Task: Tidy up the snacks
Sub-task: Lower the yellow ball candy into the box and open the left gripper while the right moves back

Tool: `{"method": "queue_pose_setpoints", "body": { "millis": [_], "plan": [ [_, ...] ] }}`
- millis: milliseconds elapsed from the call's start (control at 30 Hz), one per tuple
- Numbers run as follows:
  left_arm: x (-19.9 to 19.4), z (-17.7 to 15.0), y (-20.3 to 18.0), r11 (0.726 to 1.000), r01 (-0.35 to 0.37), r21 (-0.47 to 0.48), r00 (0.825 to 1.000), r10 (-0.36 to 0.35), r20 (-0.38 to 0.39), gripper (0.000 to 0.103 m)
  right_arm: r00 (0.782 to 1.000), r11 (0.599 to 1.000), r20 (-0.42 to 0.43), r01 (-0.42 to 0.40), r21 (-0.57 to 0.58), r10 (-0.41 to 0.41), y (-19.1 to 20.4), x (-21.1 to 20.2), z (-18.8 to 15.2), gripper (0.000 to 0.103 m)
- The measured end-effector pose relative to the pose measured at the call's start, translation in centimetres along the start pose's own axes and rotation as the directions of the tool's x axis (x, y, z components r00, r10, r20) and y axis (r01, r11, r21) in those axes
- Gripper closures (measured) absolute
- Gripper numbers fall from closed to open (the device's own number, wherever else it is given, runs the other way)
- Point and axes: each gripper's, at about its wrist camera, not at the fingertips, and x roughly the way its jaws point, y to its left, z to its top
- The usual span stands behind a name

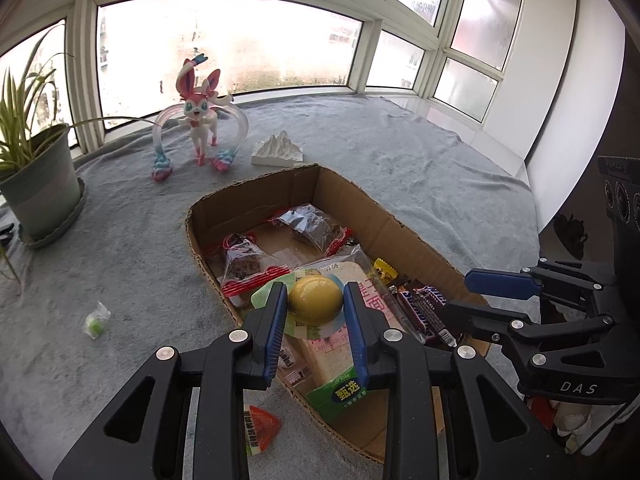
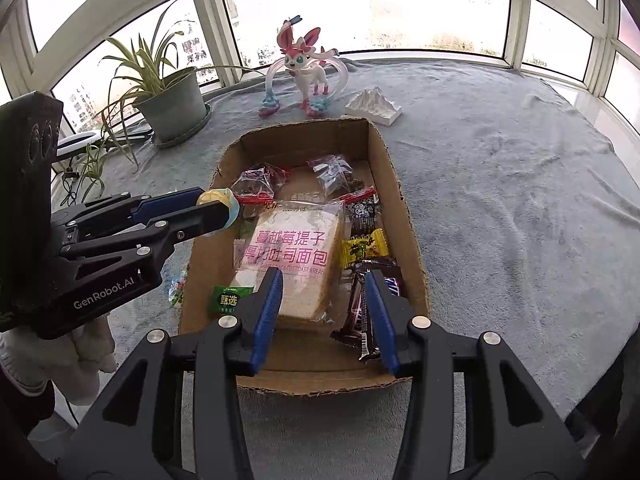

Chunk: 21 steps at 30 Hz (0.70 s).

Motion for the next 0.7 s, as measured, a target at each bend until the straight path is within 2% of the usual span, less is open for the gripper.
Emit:
{"method": "queue_pose_setpoints", "body": {
  "millis": [200, 433, 600, 700],
  "plan": [
    [-2.0, -0.2, 3.1, 0.999, -0.021, -0.045, 1.0, 0.022, 0.018, 0.076, 0.999, 1.0, 0.025, -0.025, 0.001, 0.025, 1.8, -1.0, 0.2, 0.058],
    [-4.2, -1.3, 7.6, 0.99, -0.089, -0.11, 0.996, 0.092, 0.022, 0.076, 0.997, 0.997, 0.027, -0.067, -0.03, 0.068, 5.2, -1.1, 0.0, 0.058],
    [-5.7, -2.3, 9.5, 0.984, -0.119, -0.136, 0.992, 0.124, 0.028, 0.076, 0.994, 0.993, 0.02, -0.106, -0.06, 0.107, 7.8, -0.8, -0.2, 0.058],
    [-6.6, -2.7, 10.2, 0.981, -0.113, -0.155, 0.992, 0.121, 0.041, 0.076, 0.993, 0.99, 0.02, -0.115, -0.081, 0.117, 9.1, -0.4, -0.1, 0.058]
  ]
}}
